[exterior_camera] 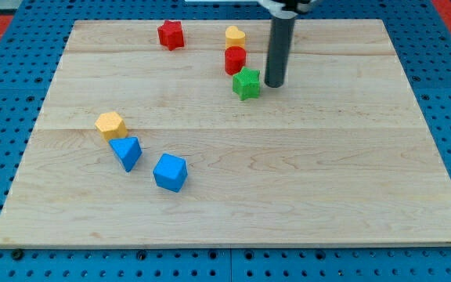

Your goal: Nudge the yellow heart a bit up

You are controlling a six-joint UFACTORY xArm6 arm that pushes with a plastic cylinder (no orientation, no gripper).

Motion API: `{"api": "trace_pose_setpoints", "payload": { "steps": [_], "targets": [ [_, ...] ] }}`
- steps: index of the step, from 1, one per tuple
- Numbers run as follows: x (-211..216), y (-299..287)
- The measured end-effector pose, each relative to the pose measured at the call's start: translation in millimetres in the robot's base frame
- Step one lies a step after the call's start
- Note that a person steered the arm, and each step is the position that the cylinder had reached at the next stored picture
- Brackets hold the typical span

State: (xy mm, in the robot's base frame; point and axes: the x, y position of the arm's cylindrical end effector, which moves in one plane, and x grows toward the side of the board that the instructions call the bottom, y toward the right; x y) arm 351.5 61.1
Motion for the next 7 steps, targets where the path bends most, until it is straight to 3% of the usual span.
{"api": "trace_pose_setpoints", "payload": {
  "steps": [2,3,5,7],
  "targets": [
    [3.3,-42.0],
    [-9.7,-2.7],
    [-60.1,-1.7],
    [-73.3,-9.3]
  ]
}}
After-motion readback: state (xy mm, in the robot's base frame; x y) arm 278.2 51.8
